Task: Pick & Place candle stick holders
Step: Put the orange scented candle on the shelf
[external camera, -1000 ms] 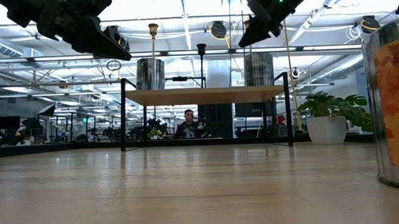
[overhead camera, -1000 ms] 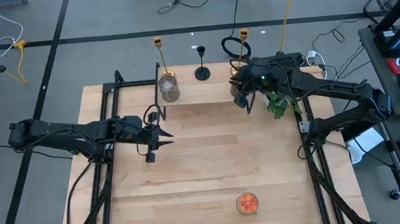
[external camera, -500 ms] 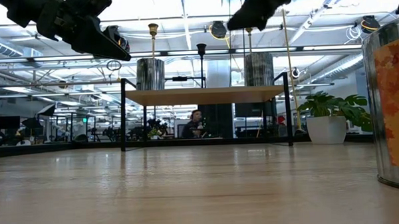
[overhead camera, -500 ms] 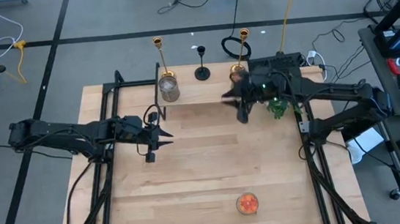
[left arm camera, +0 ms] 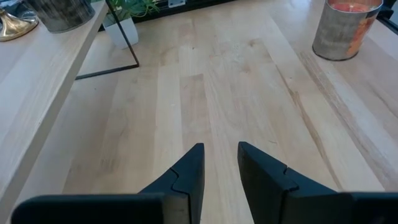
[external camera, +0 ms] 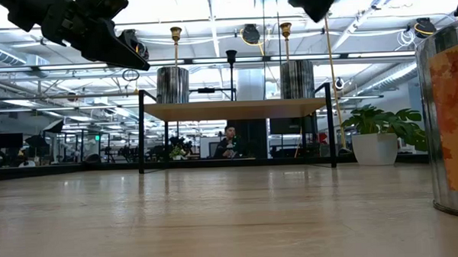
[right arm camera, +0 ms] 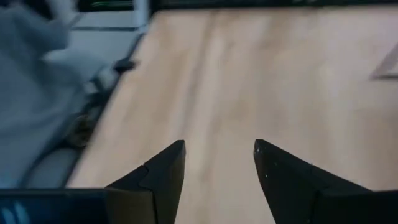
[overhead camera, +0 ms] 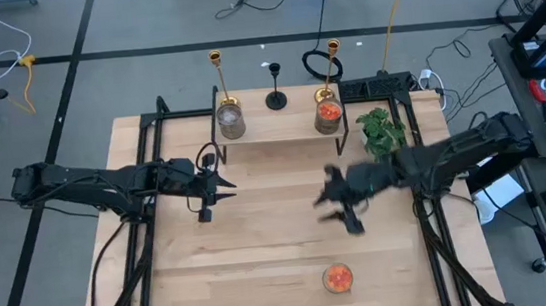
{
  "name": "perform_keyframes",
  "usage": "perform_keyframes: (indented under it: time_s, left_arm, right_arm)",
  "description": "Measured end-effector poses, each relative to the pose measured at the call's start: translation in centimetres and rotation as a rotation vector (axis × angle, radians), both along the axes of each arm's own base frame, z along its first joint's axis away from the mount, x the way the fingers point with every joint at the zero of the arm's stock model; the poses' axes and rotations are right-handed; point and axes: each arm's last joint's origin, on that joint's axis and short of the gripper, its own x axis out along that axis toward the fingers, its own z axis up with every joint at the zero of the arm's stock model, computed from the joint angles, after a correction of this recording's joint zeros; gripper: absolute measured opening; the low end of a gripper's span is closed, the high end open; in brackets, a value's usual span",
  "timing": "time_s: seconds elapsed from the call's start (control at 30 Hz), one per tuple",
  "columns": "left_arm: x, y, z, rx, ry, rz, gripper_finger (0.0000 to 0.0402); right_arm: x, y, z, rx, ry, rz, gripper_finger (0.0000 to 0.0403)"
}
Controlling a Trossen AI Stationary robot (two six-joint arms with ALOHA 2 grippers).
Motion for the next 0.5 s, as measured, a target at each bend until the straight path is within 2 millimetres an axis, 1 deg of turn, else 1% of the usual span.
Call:
perform_keyframes:
  time_s: [0.13, 0.2, 0.3, 0.4, 0.5]
  left_arm:
    - [0.0, 0.0, 0.0, -0.003, -0.003, 0.002, 0.0104]
    - [0.0, 0.0, 0.1, -0.004, -0.011, 0.003, 0.0104]
    - [0.1, 0.0, 0.2, -0.035, -0.02, 0.019, 0.0104]
    - [0.1, 0.0, 0.2, -0.055, -0.021, 0.031, 0.0104]
    - [0.2, 0.0, 0.4, -0.068, -0.04, 0.036, 0.0104]
  right_arm:
    - [-0.4, 3.5, -3.0, 0.06, 0.007, 0.089, 0.0179]
    - [-0.6, 4.8, -3.8, 0.069, -0.025, 0.138, 0.0173]
    - [-1.2, 6.2, -4.9, 0.071, 0.018, 0.182, 0.0166]
    - [-1.6, 7.1, -5.8, 0.116, 0.08, 0.188, 0.0161]
    - [-1.4, 7.9, -6.6, 0.169, 0.138, 0.179, 0.016]
